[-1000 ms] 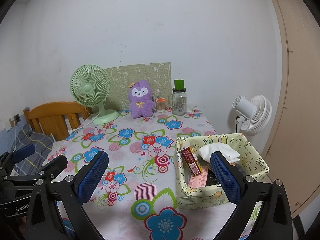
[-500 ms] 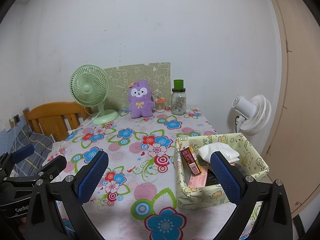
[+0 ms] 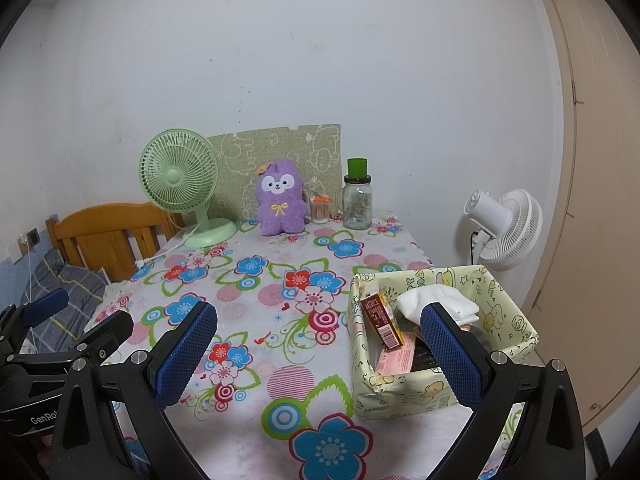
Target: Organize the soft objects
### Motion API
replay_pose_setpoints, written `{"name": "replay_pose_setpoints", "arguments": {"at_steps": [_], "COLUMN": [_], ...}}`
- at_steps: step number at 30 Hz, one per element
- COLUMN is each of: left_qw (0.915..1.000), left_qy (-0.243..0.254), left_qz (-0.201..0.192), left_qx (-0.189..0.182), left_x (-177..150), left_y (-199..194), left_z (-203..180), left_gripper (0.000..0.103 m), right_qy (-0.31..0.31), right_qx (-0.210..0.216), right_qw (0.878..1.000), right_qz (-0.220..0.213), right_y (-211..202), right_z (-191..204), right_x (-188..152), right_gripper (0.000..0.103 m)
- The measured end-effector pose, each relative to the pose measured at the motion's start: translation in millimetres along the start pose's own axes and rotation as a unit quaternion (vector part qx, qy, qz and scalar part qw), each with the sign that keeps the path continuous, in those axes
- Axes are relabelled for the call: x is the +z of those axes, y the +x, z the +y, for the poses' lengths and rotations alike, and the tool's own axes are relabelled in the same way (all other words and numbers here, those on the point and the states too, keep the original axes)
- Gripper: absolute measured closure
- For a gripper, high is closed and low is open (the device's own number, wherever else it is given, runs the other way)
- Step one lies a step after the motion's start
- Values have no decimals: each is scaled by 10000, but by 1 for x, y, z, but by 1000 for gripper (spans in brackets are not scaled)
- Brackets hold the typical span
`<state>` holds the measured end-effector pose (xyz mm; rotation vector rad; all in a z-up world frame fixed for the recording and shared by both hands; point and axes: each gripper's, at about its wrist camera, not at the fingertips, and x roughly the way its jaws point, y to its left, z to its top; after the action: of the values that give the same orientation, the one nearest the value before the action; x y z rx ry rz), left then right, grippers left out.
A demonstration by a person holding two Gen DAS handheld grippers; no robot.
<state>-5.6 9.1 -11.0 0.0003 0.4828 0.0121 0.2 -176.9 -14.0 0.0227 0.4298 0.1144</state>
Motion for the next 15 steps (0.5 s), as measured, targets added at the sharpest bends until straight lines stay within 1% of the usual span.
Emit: {"name": "replay_pose_setpoints", "arguments": {"at_steps": [15], "left_qw": [10000], "left_qy": [-3], "left_qz": [2], "left_qx": [-1], "left_x": [0], "left_y": [0], "left_z": [0], "left_gripper": [0], "right_qy": [-11], "right_qx": [0], "right_qw": [10000], "right_qz": [5], "right_y": [0], "right_z": [1], "right_x": [0], "right_gripper": [0]}}
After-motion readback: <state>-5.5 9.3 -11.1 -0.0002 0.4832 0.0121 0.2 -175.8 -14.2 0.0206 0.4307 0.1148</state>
